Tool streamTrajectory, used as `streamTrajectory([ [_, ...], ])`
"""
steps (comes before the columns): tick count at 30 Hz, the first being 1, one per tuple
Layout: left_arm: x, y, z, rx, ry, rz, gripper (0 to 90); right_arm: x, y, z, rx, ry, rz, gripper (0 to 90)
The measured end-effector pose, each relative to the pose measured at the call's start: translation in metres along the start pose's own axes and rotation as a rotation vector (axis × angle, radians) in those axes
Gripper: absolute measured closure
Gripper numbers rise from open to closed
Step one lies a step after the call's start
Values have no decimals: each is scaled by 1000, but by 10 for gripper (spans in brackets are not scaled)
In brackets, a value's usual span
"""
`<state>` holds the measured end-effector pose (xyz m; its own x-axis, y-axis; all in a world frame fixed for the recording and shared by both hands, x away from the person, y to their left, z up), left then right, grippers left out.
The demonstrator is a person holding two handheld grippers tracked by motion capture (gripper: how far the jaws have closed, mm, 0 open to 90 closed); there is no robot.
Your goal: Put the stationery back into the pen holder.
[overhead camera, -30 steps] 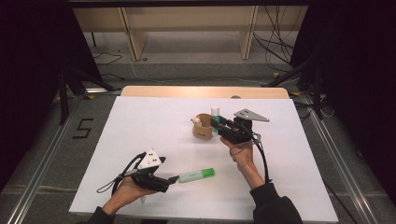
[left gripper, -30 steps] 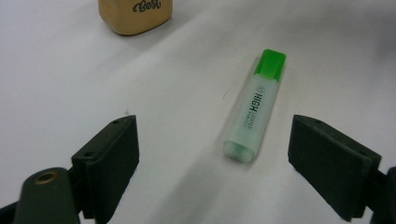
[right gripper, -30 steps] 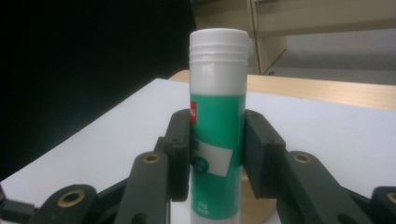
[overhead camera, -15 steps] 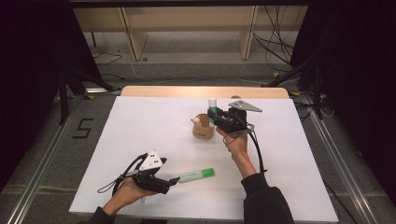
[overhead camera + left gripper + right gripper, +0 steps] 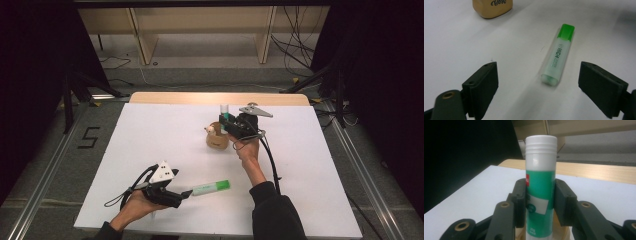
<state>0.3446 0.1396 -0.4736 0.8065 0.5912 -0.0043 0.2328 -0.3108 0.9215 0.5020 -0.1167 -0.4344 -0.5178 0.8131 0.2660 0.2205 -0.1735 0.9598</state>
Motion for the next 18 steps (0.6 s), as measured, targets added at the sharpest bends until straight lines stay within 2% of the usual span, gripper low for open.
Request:
streamTrajectory([
  [18, -1, -1, 1, 10, -7, 5, 160, 0, -11, 12, 16, -27, -4, 659],
])
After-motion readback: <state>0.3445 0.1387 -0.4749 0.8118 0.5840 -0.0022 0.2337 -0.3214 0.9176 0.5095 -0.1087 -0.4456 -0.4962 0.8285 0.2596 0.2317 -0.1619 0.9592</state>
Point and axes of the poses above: each handheld gripper's, and its own axes: z roughly forward along the jaws, y roughly out of its top, x roughly to its left, the point moved 2 cm from there along z, roughly forward along the jaws, and after that the axes turned 15 degrees about -x, right-handed, at the moved point
